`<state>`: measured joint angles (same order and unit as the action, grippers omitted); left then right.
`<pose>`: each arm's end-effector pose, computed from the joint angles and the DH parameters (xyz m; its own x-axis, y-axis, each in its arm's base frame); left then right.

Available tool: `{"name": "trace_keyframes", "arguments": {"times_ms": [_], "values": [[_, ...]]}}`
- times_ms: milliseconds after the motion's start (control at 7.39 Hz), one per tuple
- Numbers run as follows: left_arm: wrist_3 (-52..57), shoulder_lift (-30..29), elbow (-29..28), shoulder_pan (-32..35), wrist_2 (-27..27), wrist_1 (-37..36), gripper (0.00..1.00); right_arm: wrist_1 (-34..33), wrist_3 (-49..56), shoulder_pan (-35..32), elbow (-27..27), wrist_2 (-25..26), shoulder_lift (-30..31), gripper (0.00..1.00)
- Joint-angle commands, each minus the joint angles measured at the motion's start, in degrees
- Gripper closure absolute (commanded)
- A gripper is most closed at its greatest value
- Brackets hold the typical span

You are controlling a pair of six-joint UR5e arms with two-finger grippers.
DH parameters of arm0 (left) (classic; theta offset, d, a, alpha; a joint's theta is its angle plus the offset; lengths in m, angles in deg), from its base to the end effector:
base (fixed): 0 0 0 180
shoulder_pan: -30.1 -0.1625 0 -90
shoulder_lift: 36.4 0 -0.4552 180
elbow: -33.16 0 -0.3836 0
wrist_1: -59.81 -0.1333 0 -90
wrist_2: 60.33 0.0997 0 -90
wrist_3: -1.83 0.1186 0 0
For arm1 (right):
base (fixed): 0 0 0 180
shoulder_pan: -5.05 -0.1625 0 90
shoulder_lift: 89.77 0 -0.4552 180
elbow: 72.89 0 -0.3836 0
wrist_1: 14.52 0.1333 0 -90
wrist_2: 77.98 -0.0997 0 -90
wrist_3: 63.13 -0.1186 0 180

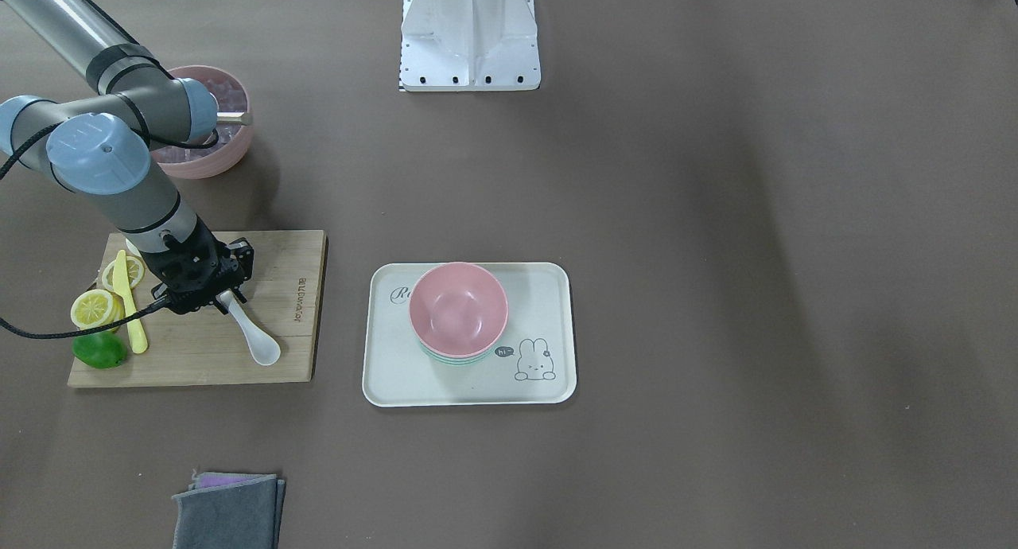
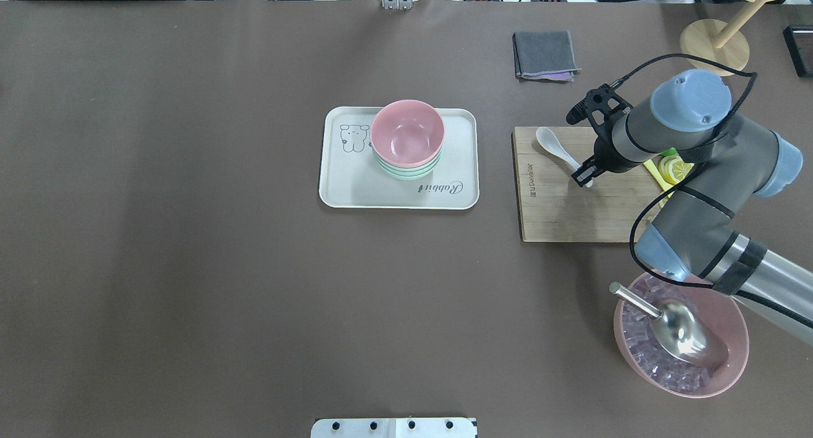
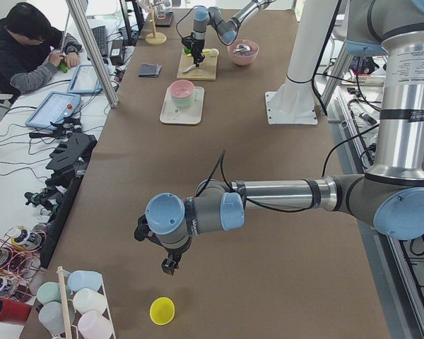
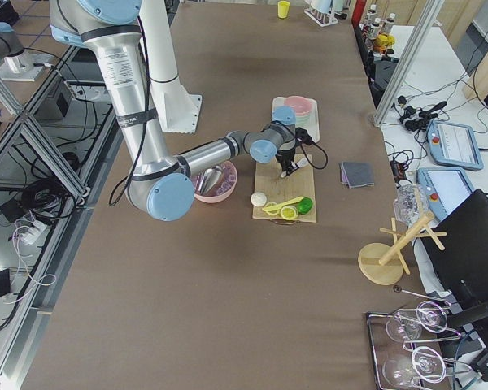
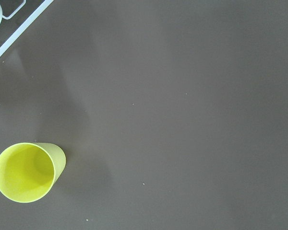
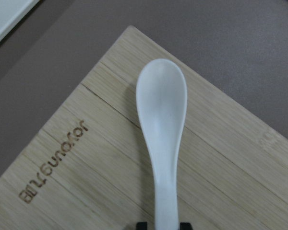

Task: Stack pink bowl on green and place spoon
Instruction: 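Lower the right gripper and grasp the white spoon's handle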

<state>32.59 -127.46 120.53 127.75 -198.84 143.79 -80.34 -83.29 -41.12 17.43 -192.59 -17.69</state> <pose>-0.1080 -0.4701 0.7192 0.6204 0.3424 -0.7056 -0.2157 0.9395 0.2662 -0.3901 -0.5275 0.4879 0.6093 -0.5977 0.5211 0.3209 0.7868 0.5273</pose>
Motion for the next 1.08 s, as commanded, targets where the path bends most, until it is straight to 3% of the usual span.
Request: {"name": "trace_keyframes", "arguments": {"times_ms": [0,271,541,947], "values": [[0.0,0.0,0.0,0.0,0.1,0.0,0.02,0.0,0.2,-0.1,-0.4,0.0,0.0,0.65],[0.0,0.0,0.0,0.0,0.1,0.0,0.02,0.0,0.3,-0.2,-0.4,0.0,-0.1,0.77],[0.0,0.0,0.0,0.0,0.1,0.0,0.01,0.0,0.3,-0.3,-0.4,-0.1,-0.3,0.97],[0.0,0.1,-0.1,0.0,0.0,0.0,0.01,-0.1,-0.8,-1.5,-0.2,-0.8,-1.4,1.0]]}}
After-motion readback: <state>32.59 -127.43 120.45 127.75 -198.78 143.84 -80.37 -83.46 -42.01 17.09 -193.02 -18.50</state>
